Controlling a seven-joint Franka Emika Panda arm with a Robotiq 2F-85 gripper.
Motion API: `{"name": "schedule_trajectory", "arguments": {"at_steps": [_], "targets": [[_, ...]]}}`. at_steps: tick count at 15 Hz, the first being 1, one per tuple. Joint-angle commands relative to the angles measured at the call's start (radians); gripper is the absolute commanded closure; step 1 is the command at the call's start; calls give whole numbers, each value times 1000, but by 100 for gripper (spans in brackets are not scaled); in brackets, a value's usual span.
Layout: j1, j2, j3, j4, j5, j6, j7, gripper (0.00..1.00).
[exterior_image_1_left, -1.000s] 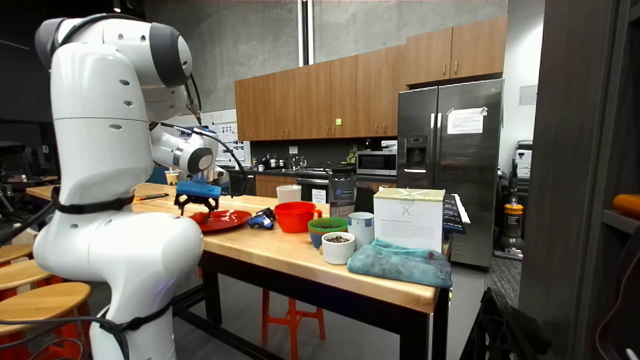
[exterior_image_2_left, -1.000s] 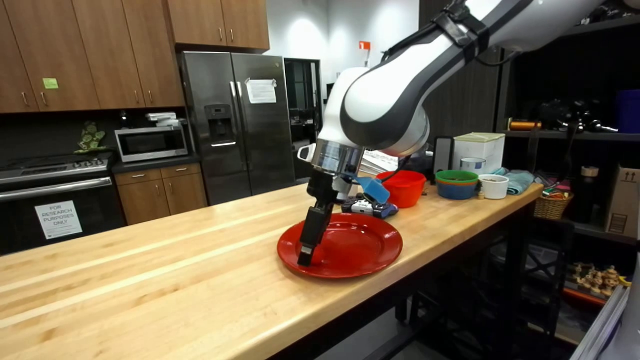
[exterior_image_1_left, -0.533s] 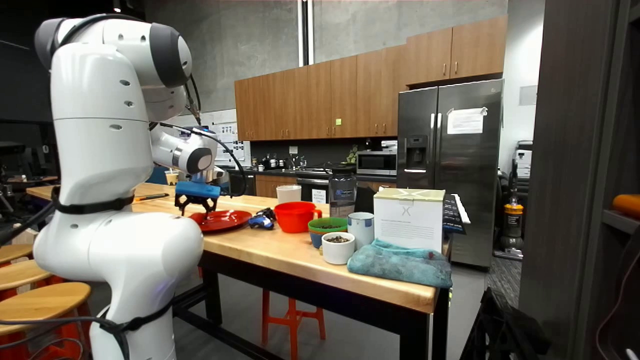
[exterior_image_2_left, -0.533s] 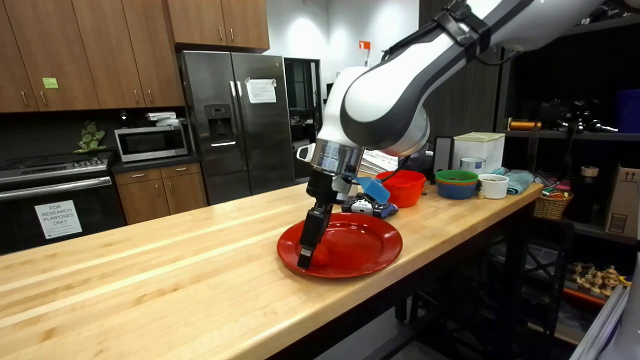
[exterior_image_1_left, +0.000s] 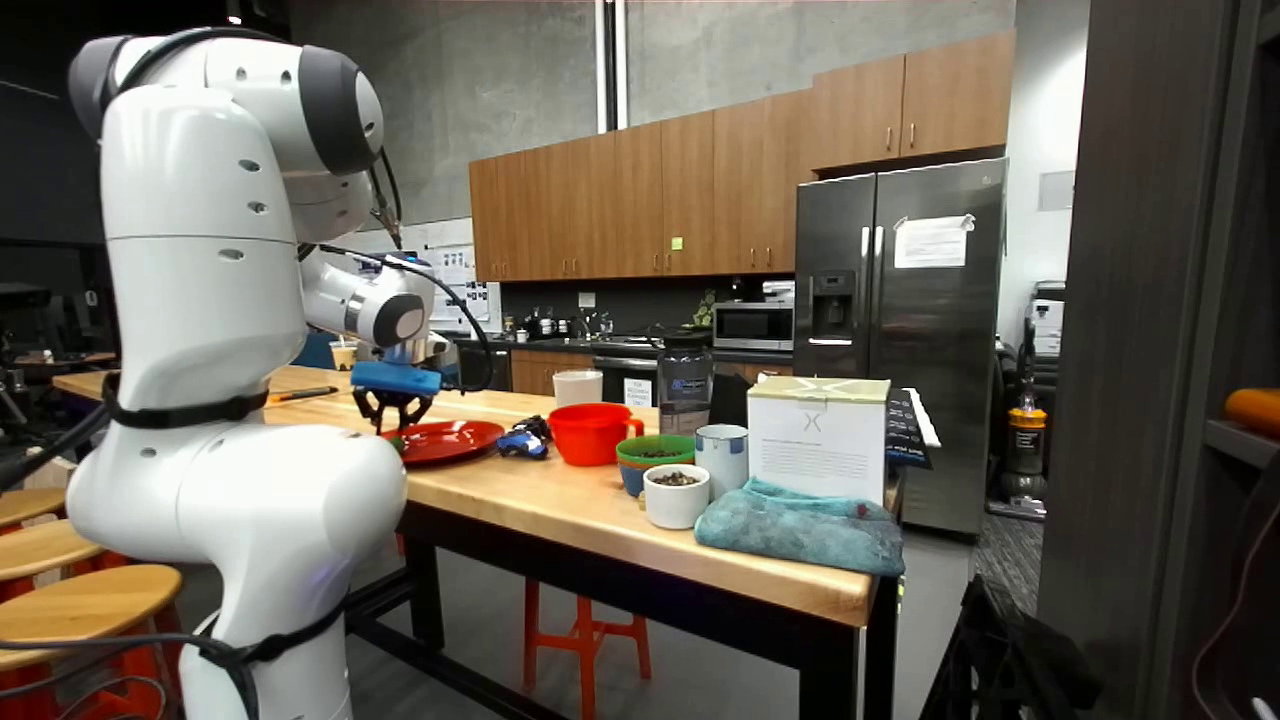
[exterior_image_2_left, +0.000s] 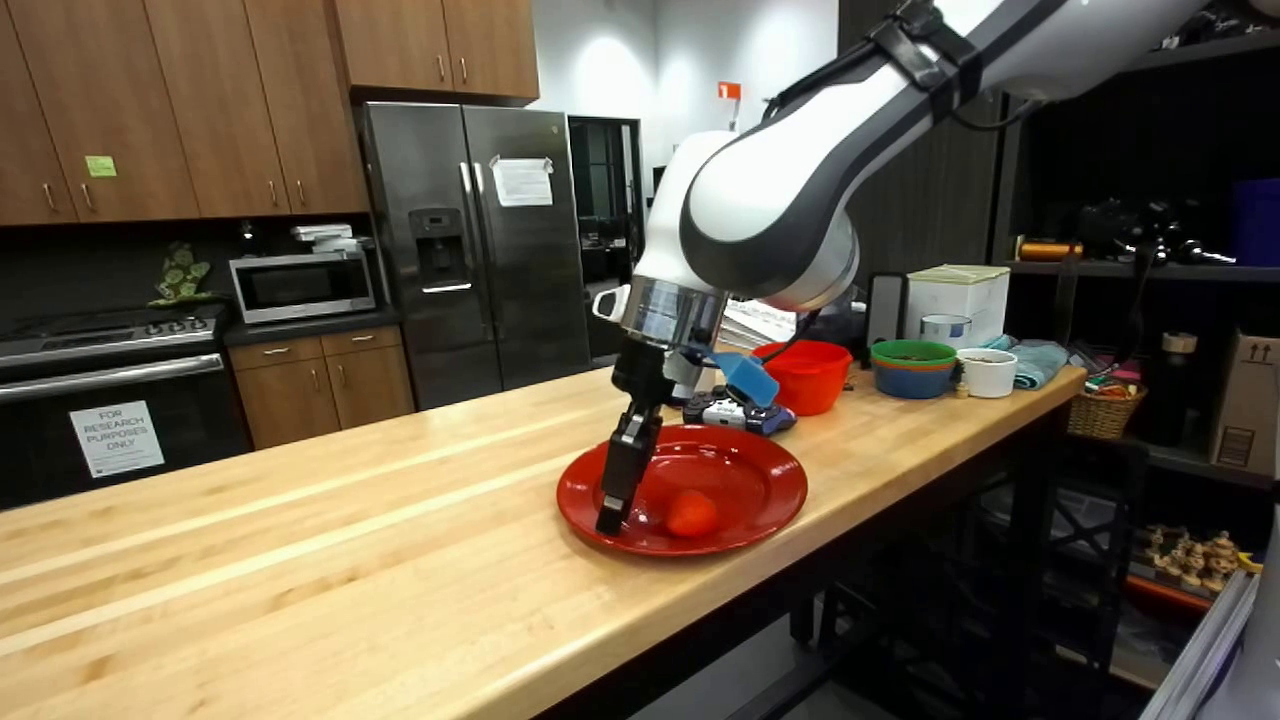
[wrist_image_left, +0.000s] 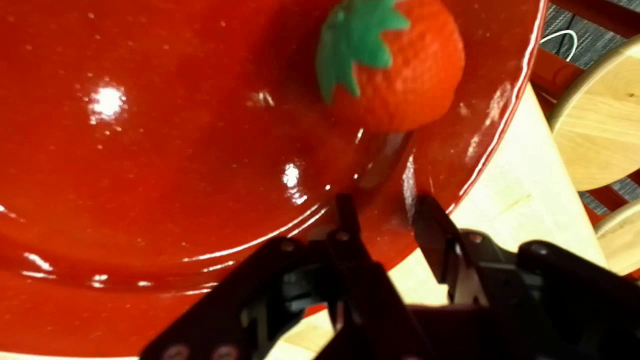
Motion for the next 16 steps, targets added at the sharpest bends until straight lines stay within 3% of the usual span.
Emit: {"name": "schedule_trajectory", "arguments": {"at_steps": [1,7,11,16], "targets": [[-10,-1,-9,-2,-36,6,10,34],[-49,-28,-43,-17,-172,-23,63,1],[-77,-53,-69,-28,-255,-93,108,0],[-85,-74,-80,-9,-265,-191,120,0]]}}
